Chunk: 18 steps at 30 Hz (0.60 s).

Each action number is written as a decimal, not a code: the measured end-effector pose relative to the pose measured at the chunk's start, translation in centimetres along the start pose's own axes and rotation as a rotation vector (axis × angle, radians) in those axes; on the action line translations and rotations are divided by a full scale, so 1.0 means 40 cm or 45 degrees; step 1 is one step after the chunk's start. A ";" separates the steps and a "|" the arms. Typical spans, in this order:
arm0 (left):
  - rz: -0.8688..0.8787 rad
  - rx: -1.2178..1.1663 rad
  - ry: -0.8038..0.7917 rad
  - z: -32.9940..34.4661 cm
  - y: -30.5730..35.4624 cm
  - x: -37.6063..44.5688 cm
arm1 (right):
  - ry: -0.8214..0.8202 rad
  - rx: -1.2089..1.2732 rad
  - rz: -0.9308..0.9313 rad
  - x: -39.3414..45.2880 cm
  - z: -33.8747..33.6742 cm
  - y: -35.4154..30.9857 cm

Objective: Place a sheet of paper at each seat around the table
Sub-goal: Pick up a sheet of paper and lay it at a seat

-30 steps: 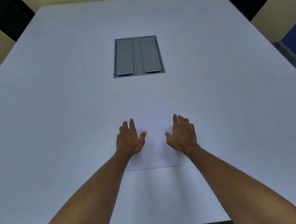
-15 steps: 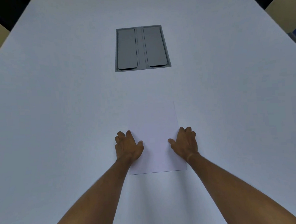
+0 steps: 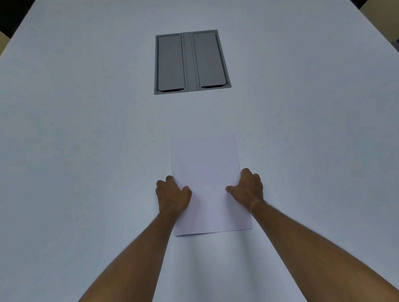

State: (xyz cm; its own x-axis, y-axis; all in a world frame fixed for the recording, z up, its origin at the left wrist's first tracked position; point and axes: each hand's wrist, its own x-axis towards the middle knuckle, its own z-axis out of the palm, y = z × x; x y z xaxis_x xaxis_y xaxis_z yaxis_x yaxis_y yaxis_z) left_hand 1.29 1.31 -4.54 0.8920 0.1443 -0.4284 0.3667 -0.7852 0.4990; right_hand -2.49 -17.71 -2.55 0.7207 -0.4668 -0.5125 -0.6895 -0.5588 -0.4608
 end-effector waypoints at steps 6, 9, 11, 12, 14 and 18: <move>-0.010 -0.102 0.040 -0.002 -0.001 0.005 | 0.082 0.095 -0.003 -0.004 0.007 0.015; -0.010 -0.156 0.074 -0.006 -0.003 0.008 | 0.161 0.163 0.003 -0.001 0.010 0.019; -0.023 -0.230 0.108 -0.010 -0.004 0.008 | 0.205 0.215 0.040 0.003 0.009 0.017; -0.040 -0.276 0.118 -0.012 -0.003 0.007 | 0.220 0.243 0.059 0.005 0.008 0.016; -0.084 -0.366 0.123 -0.017 0.002 0.003 | 0.244 0.316 0.090 0.009 0.004 0.016; -0.076 -0.533 0.132 -0.034 0.012 0.000 | 0.280 0.515 0.093 0.013 -0.012 0.018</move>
State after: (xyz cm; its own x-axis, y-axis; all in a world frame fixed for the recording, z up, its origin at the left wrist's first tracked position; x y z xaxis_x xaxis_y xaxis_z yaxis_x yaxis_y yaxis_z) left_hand 1.81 1.74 -3.28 0.8799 0.2585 -0.3988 0.4752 -0.4647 0.7472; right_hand -2.56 -18.70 -2.81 0.6369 -0.6536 -0.4089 -0.6802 -0.2267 -0.6971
